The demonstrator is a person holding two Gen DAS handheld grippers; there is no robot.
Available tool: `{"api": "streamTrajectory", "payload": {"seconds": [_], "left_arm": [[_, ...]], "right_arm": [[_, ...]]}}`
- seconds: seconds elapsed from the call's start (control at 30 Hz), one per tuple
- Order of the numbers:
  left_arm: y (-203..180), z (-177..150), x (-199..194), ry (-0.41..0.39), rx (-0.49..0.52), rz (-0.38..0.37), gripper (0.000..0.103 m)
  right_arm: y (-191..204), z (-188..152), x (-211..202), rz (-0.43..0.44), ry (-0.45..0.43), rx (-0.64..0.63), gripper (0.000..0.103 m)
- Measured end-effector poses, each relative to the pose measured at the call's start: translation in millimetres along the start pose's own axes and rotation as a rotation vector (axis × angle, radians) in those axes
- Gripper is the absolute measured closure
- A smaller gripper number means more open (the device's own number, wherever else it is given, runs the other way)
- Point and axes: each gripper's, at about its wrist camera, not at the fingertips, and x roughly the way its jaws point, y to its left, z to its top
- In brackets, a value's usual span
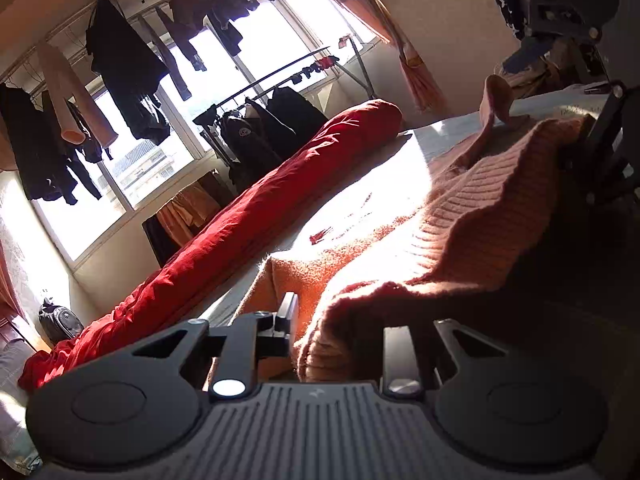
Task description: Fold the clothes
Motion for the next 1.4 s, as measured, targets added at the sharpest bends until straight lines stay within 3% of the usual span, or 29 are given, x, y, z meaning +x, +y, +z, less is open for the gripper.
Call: {"api": "streamTrajectory", "payload": {"seconds": [0.03, 0.07, 0.1, 0.13, 0.17, 0.57, 0.73, 0.9, 1.03, 1.17, 1.4], "left_arm": [[-1.7, -0.4, 2.8, 0.015, -0.006, -0.012, 0.079], [-1.7, -0.4, 4.5, 0.026, -0.015, -0.021, 0.088], [-0.5, 0.5, 1.1, 0.023, -0.016, -0.016, 0.098], [0.7, 1.5, -2.4, 0.019, -0.016, -0.010, 0.098], [1.9, 2.4, -6.0, 0.015, -0.016, -0.005, 0.098], [19.7, 32.6, -91.5, -0.095, 0.145, 0.056, 0.098], [15.7, 30.1, -108.6, -0.047, 0.174, 0.003, 0.098], [3.1, 13.3, -113.3, 0.036, 0.196, -0.074, 0.092], [-1.6, 3.2, -118.2, 0.088, 0.176, -0.129, 0.088], [4.1, -1.3, -128.6, 0.130, 0.113, -0.177, 0.088], [33.6, 11.2, -158.3, 0.104, -0.059, -0.241, 0.088]], "right_arm": [[-2.5, 0.9, 1.1, 0.049, 0.005, 0.024, 0.037], [-4.8, 1.8, 2.1, 0.096, 0.010, 0.048, 0.054], [-6.0, 2.7, 2.7, 0.135, 0.013, 0.068, 0.062], [-7.9, 4.1, 3.1, 0.173, 0.015, 0.087, 0.081], [-10.1, 5.1, 2.2, 0.198, 0.014, 0.102, 0.091], [-83.5, 18.5, -43.2, 0.420, -0.061, 0.206, 0.093], [-108.1, 19.5, -60.8, 0.544, -0.066, 0.242, 0.093], [-88.7, 8.3, -58.7, 0.659, 0.019, 0.224, 0.093], [-71.5, 0.1, -57.1, 0.741, 0.074, 0.214, 0.085], [-70.8, -4.5, -64.5, 0.784, 0.074, 0.216, 0.076], [-100.1, -5.8, -78.8, 0.835, 0.027, 0.282, 0.056]]}}
